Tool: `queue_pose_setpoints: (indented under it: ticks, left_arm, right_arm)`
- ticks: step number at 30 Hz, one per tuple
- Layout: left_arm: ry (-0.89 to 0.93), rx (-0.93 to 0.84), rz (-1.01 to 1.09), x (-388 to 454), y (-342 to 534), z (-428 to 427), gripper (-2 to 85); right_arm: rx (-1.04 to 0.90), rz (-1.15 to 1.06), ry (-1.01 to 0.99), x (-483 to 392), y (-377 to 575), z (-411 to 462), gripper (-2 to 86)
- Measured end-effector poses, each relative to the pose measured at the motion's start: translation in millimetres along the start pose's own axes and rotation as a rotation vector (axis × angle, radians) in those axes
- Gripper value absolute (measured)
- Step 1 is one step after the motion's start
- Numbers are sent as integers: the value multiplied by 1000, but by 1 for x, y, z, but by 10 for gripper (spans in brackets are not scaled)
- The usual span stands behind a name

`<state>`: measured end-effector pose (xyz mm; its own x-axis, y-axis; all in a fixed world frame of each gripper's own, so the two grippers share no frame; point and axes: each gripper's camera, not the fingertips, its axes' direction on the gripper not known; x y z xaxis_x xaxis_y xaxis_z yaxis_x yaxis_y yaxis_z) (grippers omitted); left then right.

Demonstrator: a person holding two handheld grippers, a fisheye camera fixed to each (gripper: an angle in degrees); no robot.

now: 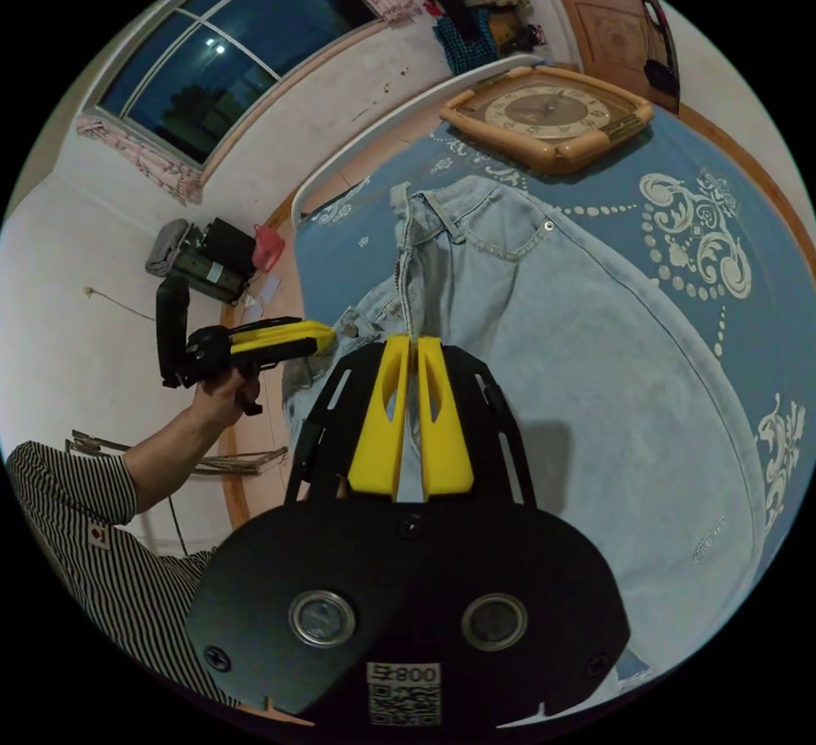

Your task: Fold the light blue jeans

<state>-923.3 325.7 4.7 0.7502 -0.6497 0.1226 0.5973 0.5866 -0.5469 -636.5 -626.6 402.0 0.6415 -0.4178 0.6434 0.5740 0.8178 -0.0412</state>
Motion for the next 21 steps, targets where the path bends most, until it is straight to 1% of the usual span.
queue_pose_setpoints:
  ticks: [3, 5, 8, 11, 13, 16, 19, 21]
  left_arm:
    - [-6, -12, 25, 1, -17, 8, 15]
    - [-20, -28, 47, 5, -30, 17, 15]
    - [-11, -55, 43, 6, -42, 32, 15]
    - [-12, -93, 35, 7, -46, 48, 15]
    - [-19, -101, 30, 8, -44, 56, 14]
    - [23, -54, -5, 6, -38, 54, 13]
    - [32, 60, -80, 3, -30, 40, 7]
    - [75, 133, -91, 5, -27, 32, 5]
  right_arm:
    - [51, -35, 1, -7, 4, -9, 14]
    - [46, -75, 15, -13, 5, -9, 14]
    - [-20, -174, 69, -28, 5, 1, 13]
    - [-126, -311, 177, -47, 7, 24, 13]
    - [-246, -398, 236, -56, 11, 52, 14]
    - [-345, -442, 285, -58, 18, 81, 15]
    - [-341, -414, 261, -54, 22, 87, 16]
    - [-334, -404, 243, -50, 26, 87, 16]
